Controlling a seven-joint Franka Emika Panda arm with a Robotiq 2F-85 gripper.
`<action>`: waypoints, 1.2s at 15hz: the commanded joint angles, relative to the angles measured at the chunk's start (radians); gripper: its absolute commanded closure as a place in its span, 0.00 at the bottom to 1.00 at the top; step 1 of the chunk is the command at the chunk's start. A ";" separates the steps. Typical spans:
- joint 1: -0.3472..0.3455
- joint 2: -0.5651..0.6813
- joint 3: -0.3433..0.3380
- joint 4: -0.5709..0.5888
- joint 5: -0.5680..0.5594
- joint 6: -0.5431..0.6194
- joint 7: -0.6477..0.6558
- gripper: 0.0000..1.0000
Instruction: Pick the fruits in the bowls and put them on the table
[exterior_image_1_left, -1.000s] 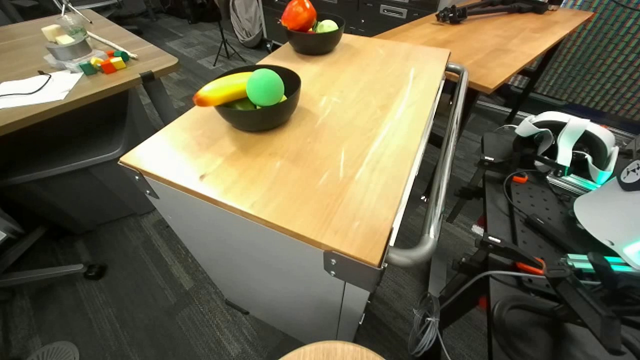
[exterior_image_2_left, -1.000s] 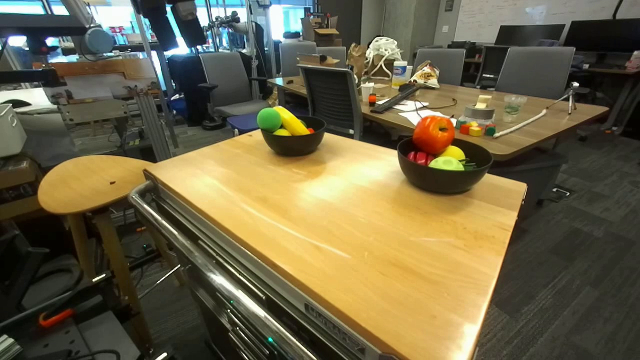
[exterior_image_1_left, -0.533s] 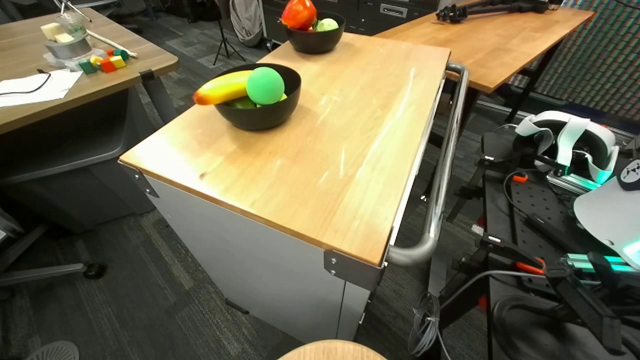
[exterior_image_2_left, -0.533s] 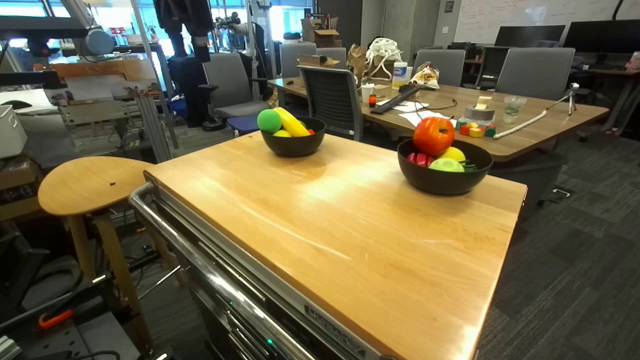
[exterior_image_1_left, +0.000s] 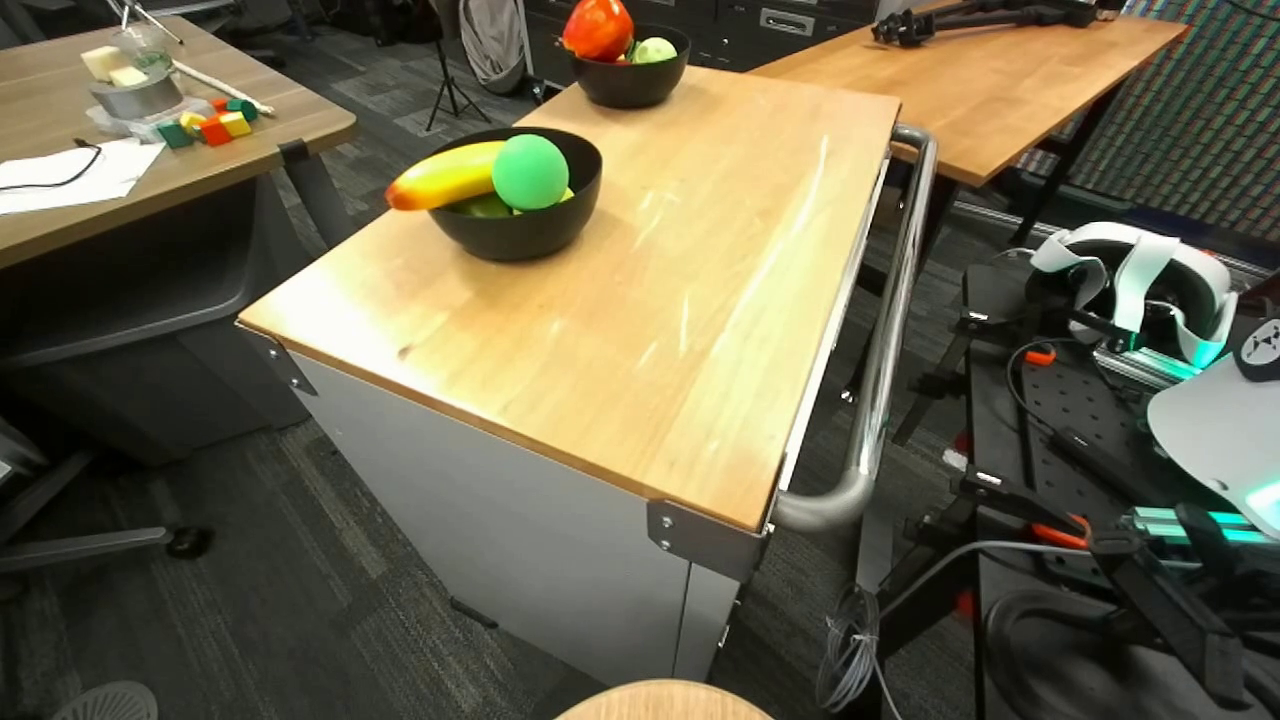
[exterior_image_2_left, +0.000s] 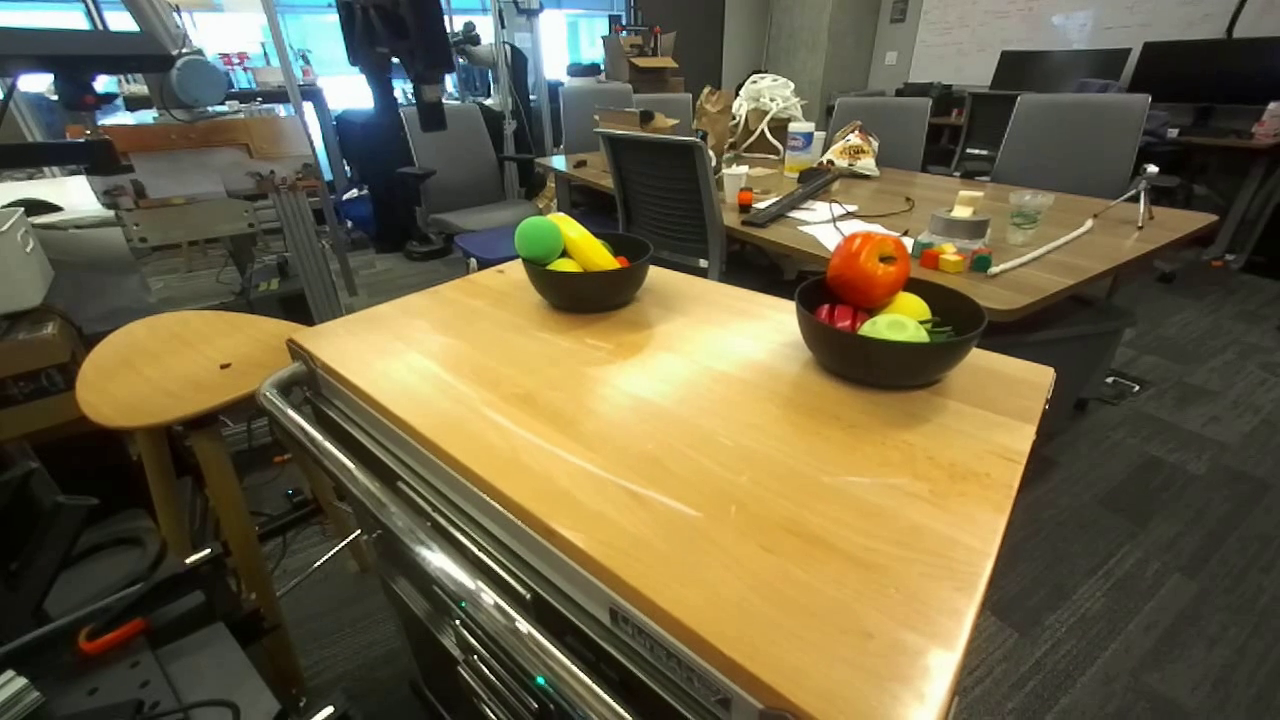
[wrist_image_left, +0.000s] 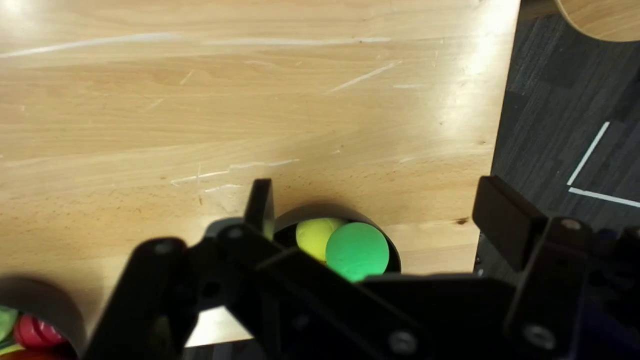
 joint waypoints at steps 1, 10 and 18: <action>0.010 0.080 0.004 0.048 -0.042 0.096 0.027 0.00; 0.031 0.389 -0.023 0.258 -0.028 0.161 0.095 0.00; 0.087 0.550 -0.060 0.365 -0.091 0.171 0.169 0.00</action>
